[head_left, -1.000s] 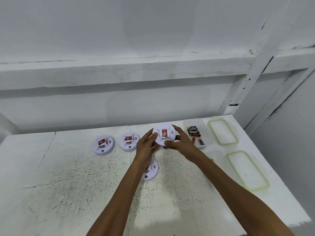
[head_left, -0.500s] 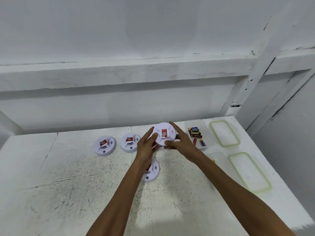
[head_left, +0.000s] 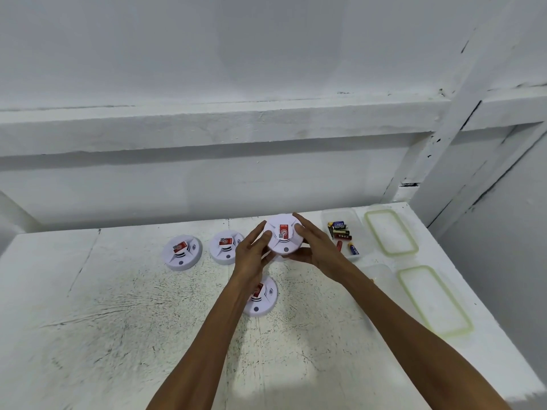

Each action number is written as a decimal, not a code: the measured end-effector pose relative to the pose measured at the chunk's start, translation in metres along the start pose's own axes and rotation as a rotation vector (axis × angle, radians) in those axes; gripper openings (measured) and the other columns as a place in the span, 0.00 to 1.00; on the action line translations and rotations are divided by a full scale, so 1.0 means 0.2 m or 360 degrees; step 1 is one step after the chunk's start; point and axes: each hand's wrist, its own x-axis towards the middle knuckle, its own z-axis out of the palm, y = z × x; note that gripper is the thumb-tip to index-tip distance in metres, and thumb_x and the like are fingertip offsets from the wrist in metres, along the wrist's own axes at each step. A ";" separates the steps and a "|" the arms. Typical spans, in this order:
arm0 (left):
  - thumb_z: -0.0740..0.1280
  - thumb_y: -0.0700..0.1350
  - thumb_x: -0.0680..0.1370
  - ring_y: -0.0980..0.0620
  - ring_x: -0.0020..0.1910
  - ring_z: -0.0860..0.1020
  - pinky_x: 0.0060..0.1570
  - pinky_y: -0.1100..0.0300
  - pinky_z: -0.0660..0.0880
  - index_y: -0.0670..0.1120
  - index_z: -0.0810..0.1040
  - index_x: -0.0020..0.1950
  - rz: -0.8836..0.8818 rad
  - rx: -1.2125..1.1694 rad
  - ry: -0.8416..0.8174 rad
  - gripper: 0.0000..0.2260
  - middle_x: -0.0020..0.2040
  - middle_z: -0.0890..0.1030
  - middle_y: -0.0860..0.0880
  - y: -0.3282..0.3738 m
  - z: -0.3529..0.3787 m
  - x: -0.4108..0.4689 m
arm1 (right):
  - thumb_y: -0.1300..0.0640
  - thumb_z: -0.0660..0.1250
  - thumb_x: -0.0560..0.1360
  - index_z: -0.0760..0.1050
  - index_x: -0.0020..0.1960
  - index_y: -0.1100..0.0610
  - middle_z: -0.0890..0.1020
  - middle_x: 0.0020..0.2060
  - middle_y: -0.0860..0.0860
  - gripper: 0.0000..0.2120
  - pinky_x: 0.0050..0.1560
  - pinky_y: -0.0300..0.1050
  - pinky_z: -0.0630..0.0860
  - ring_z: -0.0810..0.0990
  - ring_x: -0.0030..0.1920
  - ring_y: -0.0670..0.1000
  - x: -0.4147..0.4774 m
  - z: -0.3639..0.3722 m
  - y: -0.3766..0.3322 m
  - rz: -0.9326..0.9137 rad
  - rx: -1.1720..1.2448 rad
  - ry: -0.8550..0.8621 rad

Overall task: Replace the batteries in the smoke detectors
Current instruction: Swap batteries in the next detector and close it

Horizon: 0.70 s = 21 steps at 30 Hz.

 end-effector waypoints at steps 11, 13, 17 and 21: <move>0.70 0.41 0.81 0.46 0.57 0.85 0.59 0.50 0.80 0.49 0.79 0.69 -0.0044 -0.0055 -0.0003 0.16 0.58 0.86 0.46 -0.02 0.00 0.00 | 0.59 0.71 0.76 0.72 0.67 0.39 0.83 0.57 0.49 0.24 0.57 0.58 0.81 0.84 0.54 0.57 0.00 -0.01 0.02 0.0032 -0.0066 0.0009; 0.70 0.41 0.81 0.46 0.57 0.85 0.58 0.51 0.81 0.48 0.79 0.69 -0.0045 -0.0062 -0.0012 0.16 0.57 0.86 0.46 -0.01 0.00 0.00 | 0.63 0.75 0.73 0.68 0.70 0.41 0.82 0.60 0.49 0.32 0.55 0.56 0.82 0.83 0.57 0.55 -0.02 0.00 0.03 -0.0030 -0.0150 -0.0051; 0.70 0.41 0.81 0.46 0.58 0.85 0.56 0.52 0.81 0.48 0.79 0.69 -0.0045 -0.0070 -0.0025 0.17 0.57 0.86 0.46 -0.03 0.01 0.00 | 0.72 0.75 0.68 0.70 0.69 0.45 0.80 0.61 0.50 0.37 0.51 0.55 0.83 0.79 0.61 0.56 -0.01 0.02 0.05 -0.0114 -0.0119 0.0042; 0.70 0.42 0.81 0.47 0.57 0.85 0.54 0.53 0.82 0.48 0.79 0.70 -0.0030 -0.0067 -0.0025 0.17 0.58 0.86 0.46 -0.02 0.01 -0.01 | 0.75 0.74 0.66 0.70 0.70 0.47 0.80 0.60 0.53 0.39 0.49 0.54 0.83 0.79 0.61 0.59 0.01 0.03 0.03 -0.0079 -0.0046 0.0064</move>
